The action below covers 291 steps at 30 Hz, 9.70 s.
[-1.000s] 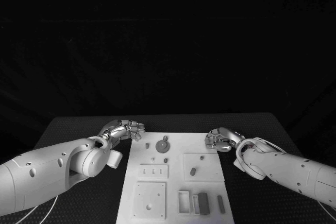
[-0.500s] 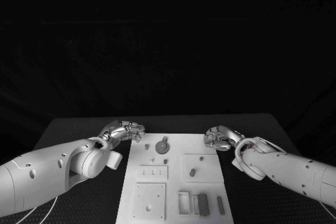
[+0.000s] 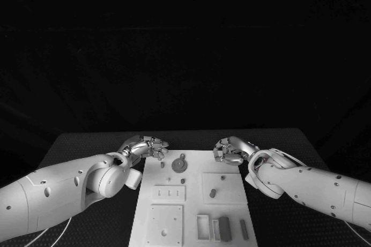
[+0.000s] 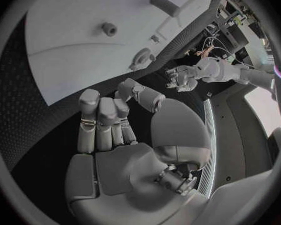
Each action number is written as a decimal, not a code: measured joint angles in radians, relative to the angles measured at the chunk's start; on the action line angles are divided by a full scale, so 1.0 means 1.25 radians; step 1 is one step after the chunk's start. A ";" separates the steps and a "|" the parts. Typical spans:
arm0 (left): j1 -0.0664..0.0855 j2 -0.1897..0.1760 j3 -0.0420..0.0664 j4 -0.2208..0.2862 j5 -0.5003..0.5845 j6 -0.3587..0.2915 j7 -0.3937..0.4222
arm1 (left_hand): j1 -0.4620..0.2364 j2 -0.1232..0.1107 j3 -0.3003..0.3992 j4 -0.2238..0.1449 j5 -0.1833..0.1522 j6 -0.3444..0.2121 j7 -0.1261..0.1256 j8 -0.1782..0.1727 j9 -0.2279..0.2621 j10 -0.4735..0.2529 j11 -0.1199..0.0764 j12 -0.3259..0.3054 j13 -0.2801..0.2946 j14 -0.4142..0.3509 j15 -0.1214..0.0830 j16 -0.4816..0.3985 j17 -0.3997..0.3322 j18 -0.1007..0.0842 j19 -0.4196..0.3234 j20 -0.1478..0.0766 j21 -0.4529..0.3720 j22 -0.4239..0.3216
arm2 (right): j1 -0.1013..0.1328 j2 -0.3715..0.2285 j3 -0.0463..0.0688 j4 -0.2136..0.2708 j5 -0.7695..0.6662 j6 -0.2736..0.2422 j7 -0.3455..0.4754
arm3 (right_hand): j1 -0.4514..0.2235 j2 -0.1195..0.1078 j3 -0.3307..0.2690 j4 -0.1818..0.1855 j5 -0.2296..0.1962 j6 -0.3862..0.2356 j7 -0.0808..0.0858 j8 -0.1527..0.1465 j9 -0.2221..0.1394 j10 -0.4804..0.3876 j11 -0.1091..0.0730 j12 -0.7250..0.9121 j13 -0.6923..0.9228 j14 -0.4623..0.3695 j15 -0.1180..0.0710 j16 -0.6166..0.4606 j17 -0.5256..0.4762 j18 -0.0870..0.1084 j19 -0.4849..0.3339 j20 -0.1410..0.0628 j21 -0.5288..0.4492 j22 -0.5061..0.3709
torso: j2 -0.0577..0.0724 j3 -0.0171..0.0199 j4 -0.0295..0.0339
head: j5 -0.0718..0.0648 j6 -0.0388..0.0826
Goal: Assemble the parts on the task board
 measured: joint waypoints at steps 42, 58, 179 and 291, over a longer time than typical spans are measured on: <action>0.004 0.055 0.001 0.025 -0.168 0.065 -0.190 | -0.152 -0.034 -0.022 0.114 -0.036 0.049 -0.021 -0.009 0.008 0.048 -0.028 0.032 0.032 0.004 -0.010 0.013 0.007 0.007 0.000 -0.006 0.006 -0.006 | 0.017 0.086 -0.001 0.123 -0.206 -0.012 -0.125 | -0.001 -0.014 0.036 0.002 0.011 0.000 0.000 -0.003 0.029 0.000 0.000 0.014 -0.001 -0.001 0.001 0.002 0.000 0.000 0.002 0.001 0.007 0.000 | -0.019 -0.0008 -0.0022 | 0.010 -0.009; 0.004 0.059 0.000 0.023 -0.167 0.065 -0.189 | -0.138 -0.021 -0.024 0.099 -0.036 0.052 -0.020 -0.013 0.011 0.048 -0.028 0.035 0.034 0.004 -0.010 0.016 0.007 0.007 0.000 -0.006 0.009 -0.006 | 0.017 0.090 -0.004 0.128 -0.208 0.000 -0.125 | -0.004 -0.017 0.036 0.002 0.011 0.000 0.000 -0.003 0.031 0.000 0.000 0.013 -0.003 0.001 0.003 0.004 0.000 0.000 0.005 0.001 0.007 0.000 | -0.020 0.0002 -0.0019 | 0.008 -0.010; 0.018 -0.005 -0.010 0.082 -0.437 0.074 -0.377 | -0.165 0.055 0.126 -0.017 0.348 0.150 -0.052 -0.006 0.130 0.128 -0.128 0.639 0.522 0.136 -0.158 0.438 0.160 0.001 0.169 -0.083 0.325 0.002 | 0.034 0.049 -0.008 -0.228 0.490 0.138 0.199 | 0.019 -0.027 -0.263 -0.017 0.187 -0.037 0.043 -0.146 -0.133 -0.084 0.103 -0.731 -0.845 -0.341 0.227 -0.717 -0.473 -0.031 -0.506 0.214 -0.647 -0.241 | -0.031 0.0038 -0.0031 | 0.025 -0.046; 0.014 0.084 -0.060 0.031 -0.799 0.189 -0.496 | -0.261 0.088 0.207 0.025 0.223 0.153 -0.055 0.133 0.147 0.142 -0.147 0.738 0.452 0.165 -0.164 0.524 0.113 0.014 0.171 -0.084 0.350 0.002 | 0.035 0.073 -0.006 -0.186 0.392 0.138 0.183 | 0.019 -0.027 -0.265 -0.016 0.342 -0.055 0.053 -0.133 -0.175 -0.040 0.137 -0.851 -0.896 -0.363 0.261 -0.732 -0.544 -0.030 -0.505 0.221 -0.718 -0.212 | -0.032 0.0021 -0.0025 | 0.033 -0.091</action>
